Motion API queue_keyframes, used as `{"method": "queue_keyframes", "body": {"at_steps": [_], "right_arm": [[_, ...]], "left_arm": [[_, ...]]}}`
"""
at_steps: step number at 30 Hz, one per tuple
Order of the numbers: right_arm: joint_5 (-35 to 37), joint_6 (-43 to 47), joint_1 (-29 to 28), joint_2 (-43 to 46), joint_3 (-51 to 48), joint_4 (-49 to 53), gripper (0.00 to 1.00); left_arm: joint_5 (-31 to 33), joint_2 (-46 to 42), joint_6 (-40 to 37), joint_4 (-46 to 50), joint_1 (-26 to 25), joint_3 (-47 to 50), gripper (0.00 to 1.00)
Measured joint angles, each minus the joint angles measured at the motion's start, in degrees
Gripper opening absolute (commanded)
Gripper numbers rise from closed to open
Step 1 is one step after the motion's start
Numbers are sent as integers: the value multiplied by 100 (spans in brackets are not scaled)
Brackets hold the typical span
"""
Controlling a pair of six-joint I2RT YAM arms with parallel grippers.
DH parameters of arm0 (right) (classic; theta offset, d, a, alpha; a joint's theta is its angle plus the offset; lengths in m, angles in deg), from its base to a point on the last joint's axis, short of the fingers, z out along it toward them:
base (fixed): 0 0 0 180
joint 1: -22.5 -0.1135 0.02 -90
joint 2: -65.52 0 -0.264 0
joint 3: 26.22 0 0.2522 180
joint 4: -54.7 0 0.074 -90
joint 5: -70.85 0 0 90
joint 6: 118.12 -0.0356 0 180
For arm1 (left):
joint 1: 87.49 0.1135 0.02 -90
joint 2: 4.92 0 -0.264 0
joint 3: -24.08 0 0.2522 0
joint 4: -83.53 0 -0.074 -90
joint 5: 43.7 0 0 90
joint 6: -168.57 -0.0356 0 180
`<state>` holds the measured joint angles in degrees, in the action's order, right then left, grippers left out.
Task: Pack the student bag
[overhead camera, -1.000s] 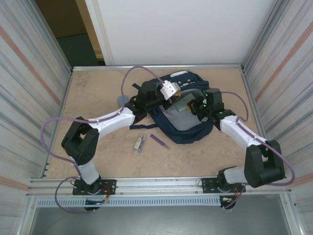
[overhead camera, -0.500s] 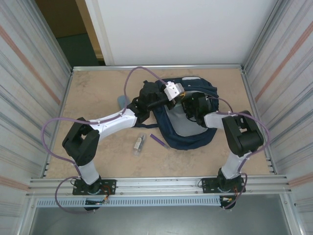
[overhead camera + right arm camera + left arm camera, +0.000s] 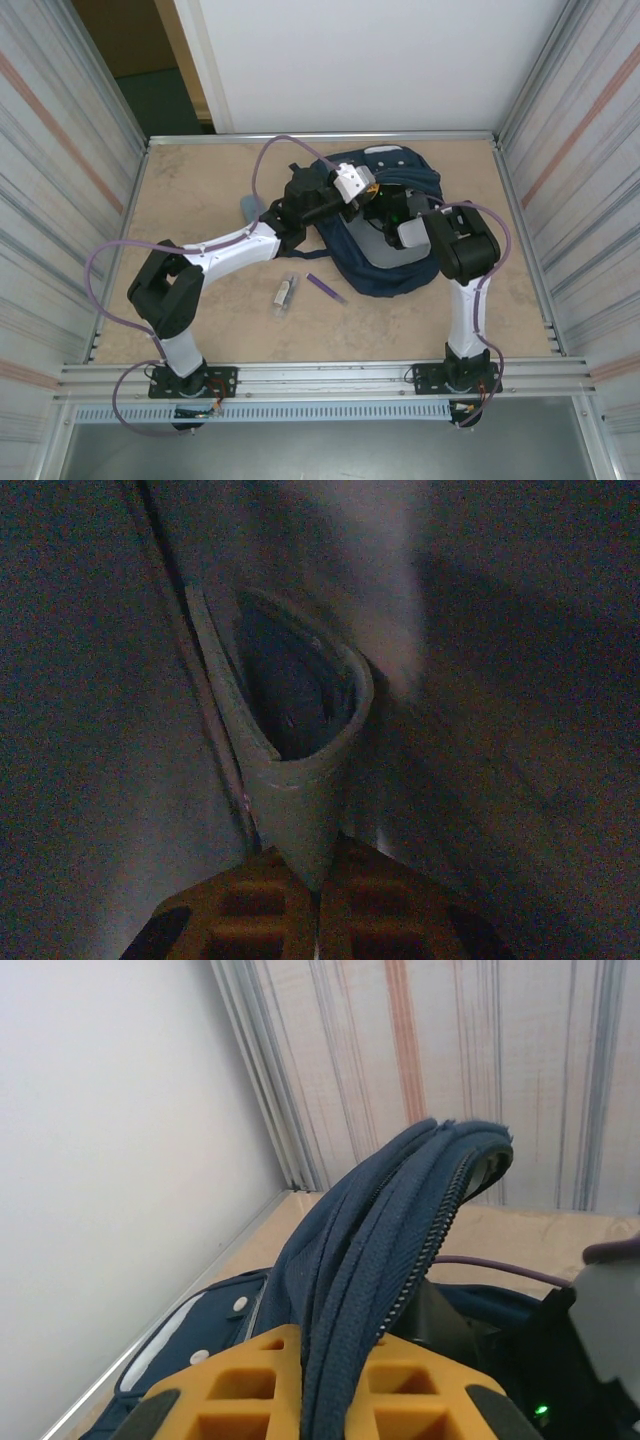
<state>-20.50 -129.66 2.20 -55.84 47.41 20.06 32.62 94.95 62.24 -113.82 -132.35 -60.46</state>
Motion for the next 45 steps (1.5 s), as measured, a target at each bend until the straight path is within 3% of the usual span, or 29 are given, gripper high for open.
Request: {"method": "queue_keyframes", "body": {"at_steps": [5,8,24,34,39,42,45], "right_arm": [[-98,-136,26,-264,197,-306,31],[-236,-142,81,-258,186,-402,37],[-1563,472,391,896,-955,208,45],[-2124,1478,859,2966,-2070,1773,46],[-2096,2439,1117,4426,-2175,3462,49],[-1893,3259,1215,5335,-2120,4743,51],[-1622,4004,1235,6033,-1961,5880,52]], "left_arm": [[107,0,11,-168,11,153,0],[170,0,7,-214,57,166,0],[575,192,-39,-503,273,164,0],[678,284,79,-525,293,297,0],[507,267,496,-509,293,649,16],[306,173,903,-337,293,905,34],[74,-55,1388,-17,293,1130,45]]}}
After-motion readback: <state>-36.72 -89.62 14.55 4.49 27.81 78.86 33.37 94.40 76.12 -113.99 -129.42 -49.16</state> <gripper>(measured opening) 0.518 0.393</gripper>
